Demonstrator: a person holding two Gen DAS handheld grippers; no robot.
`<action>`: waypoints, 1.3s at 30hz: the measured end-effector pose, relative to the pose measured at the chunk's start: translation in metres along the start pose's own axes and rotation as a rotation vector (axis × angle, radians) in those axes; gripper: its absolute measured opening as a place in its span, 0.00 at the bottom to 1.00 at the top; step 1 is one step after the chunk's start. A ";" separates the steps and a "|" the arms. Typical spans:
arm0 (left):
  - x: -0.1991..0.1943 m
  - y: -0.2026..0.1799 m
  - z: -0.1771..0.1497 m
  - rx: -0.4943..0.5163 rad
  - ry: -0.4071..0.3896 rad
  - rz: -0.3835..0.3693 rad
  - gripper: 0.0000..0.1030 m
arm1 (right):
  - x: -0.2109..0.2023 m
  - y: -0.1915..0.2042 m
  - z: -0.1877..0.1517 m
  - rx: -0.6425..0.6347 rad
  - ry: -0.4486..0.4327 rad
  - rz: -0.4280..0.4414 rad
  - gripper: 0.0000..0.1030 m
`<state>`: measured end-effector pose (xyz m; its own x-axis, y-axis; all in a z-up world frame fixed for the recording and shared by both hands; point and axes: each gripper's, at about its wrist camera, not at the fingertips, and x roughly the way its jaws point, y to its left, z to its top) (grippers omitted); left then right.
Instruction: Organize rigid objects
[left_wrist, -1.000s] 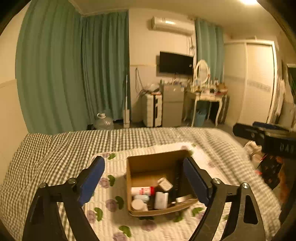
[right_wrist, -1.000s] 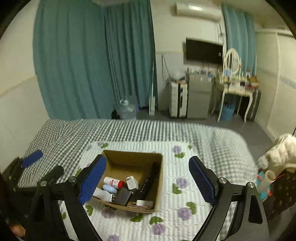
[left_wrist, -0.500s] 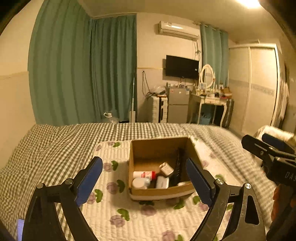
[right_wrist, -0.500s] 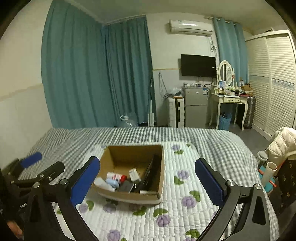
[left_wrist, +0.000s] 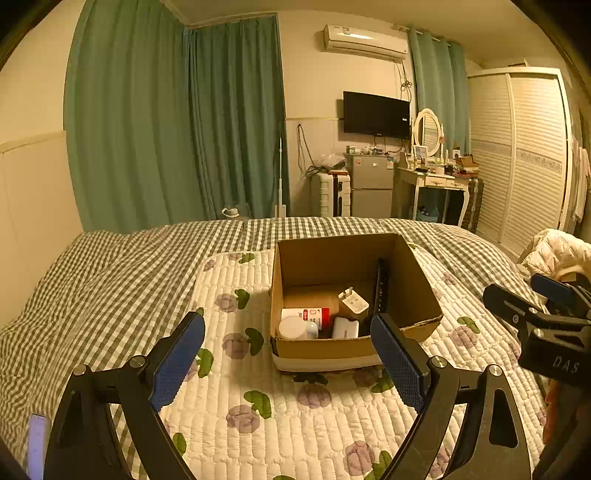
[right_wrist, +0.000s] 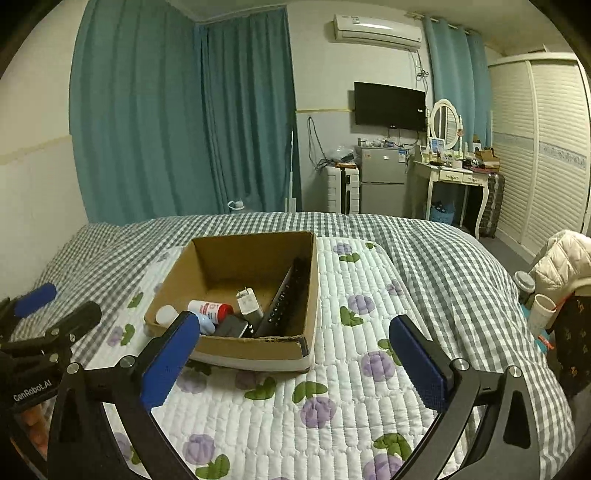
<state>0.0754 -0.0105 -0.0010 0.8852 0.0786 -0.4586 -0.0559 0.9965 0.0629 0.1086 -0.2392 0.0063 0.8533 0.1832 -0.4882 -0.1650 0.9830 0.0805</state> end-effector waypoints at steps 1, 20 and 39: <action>0.000 0.001 0.001 0.000 0.000 0.000 0.91 | 0.000 0.000 0.001 0.000 0.000 -0.001 1.00; 0.002 0.003 -0.002 -0.033 0.020 -0.038 0.91 | 0.005 0.000 -0.004 -0.005 0.021 -0.009 1.00; 0.004 0.000 -0.005 -0.028 0.033 -0.046 0.91 | 0.005 0.006 -0.004 -0.029 0.019 -0.032 1.00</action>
<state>0.0763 -0.0097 -0.0070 0.8715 0.0330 -0.4893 -0.0285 0.9995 0.0167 0.1100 -0.2327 0.0006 0.8487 0.1510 -0.5068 -0.1523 0.9876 0.0392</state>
